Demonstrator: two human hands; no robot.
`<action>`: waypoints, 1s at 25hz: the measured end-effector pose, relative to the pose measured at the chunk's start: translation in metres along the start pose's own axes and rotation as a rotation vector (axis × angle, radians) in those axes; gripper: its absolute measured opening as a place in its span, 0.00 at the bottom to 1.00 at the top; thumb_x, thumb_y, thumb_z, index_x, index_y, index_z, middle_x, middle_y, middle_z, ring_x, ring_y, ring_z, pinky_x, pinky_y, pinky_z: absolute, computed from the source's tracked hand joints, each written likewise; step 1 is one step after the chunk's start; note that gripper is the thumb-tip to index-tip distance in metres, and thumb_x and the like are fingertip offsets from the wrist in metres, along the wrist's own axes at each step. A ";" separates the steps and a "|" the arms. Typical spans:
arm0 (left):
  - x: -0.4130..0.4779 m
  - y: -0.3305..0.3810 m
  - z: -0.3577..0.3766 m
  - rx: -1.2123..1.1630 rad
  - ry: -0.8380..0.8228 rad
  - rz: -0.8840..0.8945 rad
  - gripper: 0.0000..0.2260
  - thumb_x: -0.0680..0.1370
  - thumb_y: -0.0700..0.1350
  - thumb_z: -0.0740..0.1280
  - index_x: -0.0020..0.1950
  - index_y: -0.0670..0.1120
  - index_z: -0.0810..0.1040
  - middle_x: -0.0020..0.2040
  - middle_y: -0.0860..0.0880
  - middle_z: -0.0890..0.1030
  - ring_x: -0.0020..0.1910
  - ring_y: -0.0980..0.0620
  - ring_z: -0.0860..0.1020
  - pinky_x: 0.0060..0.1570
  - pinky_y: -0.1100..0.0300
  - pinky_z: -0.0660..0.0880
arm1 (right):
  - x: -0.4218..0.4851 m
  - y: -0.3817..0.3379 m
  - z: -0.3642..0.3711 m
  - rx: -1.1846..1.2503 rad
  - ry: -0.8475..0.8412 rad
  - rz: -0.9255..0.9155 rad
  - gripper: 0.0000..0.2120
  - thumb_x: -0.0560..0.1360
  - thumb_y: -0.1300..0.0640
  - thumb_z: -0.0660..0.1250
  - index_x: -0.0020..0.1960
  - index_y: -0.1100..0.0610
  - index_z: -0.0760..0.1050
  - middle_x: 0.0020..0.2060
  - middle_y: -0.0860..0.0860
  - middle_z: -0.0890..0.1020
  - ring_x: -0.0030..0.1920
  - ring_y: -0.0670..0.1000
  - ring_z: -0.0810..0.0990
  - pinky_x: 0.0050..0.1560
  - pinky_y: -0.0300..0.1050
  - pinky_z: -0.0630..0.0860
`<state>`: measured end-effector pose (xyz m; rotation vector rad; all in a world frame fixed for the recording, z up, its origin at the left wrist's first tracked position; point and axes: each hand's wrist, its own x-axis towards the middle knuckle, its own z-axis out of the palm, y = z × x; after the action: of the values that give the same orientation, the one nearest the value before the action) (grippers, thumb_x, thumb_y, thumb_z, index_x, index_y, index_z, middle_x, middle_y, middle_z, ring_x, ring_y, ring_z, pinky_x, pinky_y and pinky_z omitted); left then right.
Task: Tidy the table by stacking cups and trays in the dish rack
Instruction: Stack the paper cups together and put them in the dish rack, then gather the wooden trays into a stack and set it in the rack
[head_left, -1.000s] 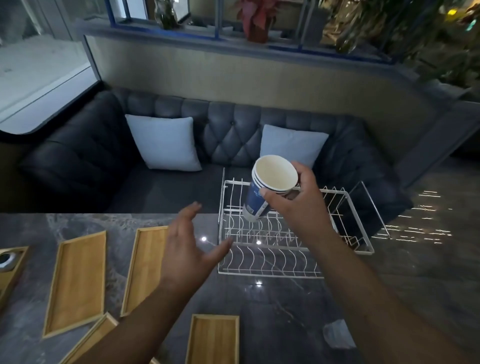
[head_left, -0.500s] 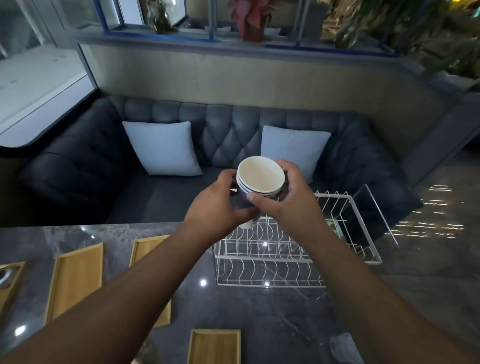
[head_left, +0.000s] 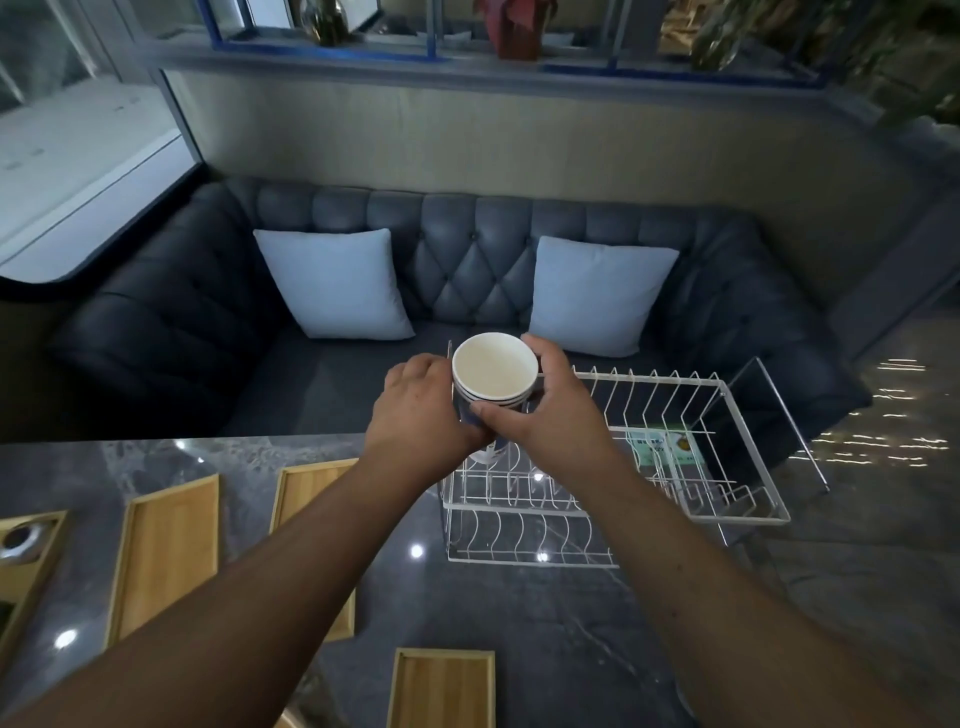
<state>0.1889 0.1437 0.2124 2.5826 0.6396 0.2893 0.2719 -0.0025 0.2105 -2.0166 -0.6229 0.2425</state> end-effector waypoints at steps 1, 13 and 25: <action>0.001 0.000 0.001 -0.024 -0.006 -0.008 0.34 0.66 0.61 0.74 0.67 0.47 0.74 0.66 0.46 0.75 0.68 0.43 0.70 0.65 0.49 0.69 | 0.001 0.000 0.001 -0.007 -0.006 0.005 0.44 0.59 0.35 0.77 0.71 0.38 0.63 0.62 0.40 0.78 0.59 0.41 0.78 0.59 0.42 0.76; -0.004 -0.012 0.015 -0.131 -0.077 -0.038 0.31 0.67 0.64 0.72 0.63 0.48 0.73 0.60 0.46 0.78 0.58 0.45 0.77 0.52 0.53 0.72 | -0.002 -0.005 0.002 0.001 -0.027 0.064 0.47 0.62 0.37 0.77 0.75 0.42 0.61 0.67 0.43 0.76 0.65 0.47 0.76 0.67 0.53 0.75; -0.116 -0.074 0.010 -0.037 0.102 0.112 0.34 0.70 0.66 0.71 0.72 0.56 0.68 0.77 0.54 0.68 0.72 0.52 0.66 0.65 0.55 0.65 | -0.133 0.008 -0.038 -0.470 0.004 -0.078 0.44 0.71 0.29 0.63 0.79 0.38 0.47 0.80 0.39 0.51 0.80 0.45 0.47 0.75 0.54 0.54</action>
<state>0.0626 0.1419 0.1577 2.5853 0.5197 0.4675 0.1776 -0.1036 0.2114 -2.4325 -0.8101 0.0451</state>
